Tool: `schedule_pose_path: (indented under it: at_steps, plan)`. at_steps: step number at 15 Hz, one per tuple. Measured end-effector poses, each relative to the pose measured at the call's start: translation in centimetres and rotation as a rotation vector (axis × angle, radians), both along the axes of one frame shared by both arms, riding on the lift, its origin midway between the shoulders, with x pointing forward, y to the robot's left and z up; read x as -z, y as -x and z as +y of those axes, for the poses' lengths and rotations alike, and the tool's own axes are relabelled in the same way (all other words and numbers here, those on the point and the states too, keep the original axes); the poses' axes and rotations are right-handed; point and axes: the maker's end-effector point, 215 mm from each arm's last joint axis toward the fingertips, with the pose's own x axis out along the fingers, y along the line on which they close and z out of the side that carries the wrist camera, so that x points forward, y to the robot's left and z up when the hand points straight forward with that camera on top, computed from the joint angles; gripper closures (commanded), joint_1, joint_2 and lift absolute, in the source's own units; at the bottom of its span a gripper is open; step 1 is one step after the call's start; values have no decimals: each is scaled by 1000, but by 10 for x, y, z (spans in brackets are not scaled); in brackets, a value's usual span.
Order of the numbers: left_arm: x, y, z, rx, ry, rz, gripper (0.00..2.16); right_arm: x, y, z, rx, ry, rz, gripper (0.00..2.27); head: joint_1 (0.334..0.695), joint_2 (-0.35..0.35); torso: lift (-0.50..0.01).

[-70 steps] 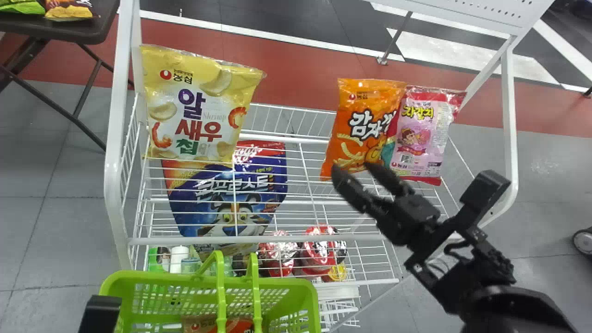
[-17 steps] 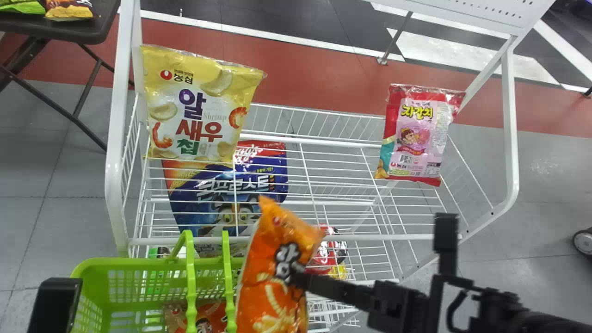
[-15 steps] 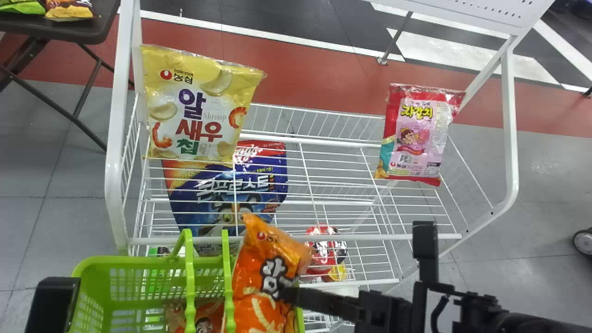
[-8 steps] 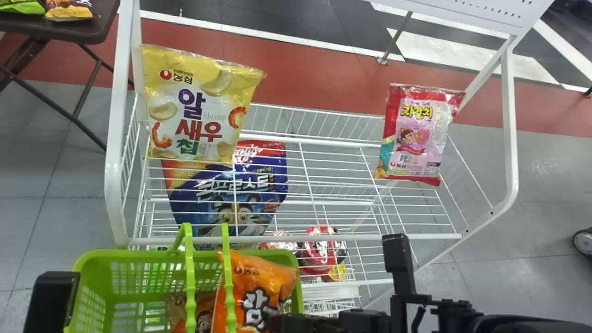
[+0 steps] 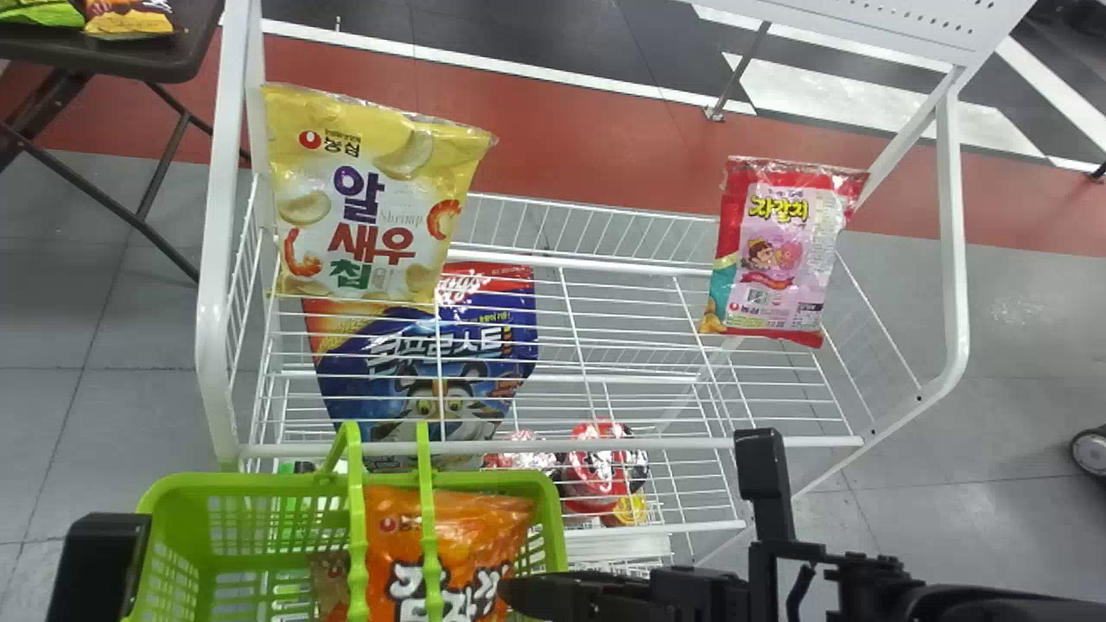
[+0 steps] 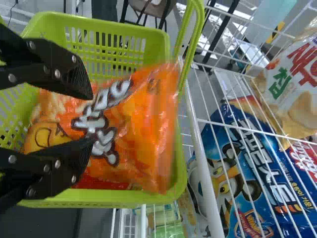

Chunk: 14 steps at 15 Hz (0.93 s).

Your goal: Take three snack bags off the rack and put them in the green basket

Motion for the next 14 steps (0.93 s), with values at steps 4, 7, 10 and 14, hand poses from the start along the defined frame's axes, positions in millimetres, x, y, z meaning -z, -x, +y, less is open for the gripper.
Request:
schedule_pose_path:
  at_steps: [4, 7, 10, 14]
  plan:
    - [0, 1, -1, 2, 1, 0, 1669, -13, -29, -14, 68, -12, -112, 73, 695, -350, -23]
    - [0, 4, -2, 6, 3, 7, 1669, -71, -123, -74, 254, 70, -554, 83, 695, -350, -23]
    - [1, 8, -5, 13, 5, 13, 1669, -112, -182, -136, 396, 213, -827, 87, 695, -350, -23]
    - [2, 14, -6, 30, 5, 26, 1669, -115, -240, -222, 600, 481, -911, 87, 695, -350, -23]
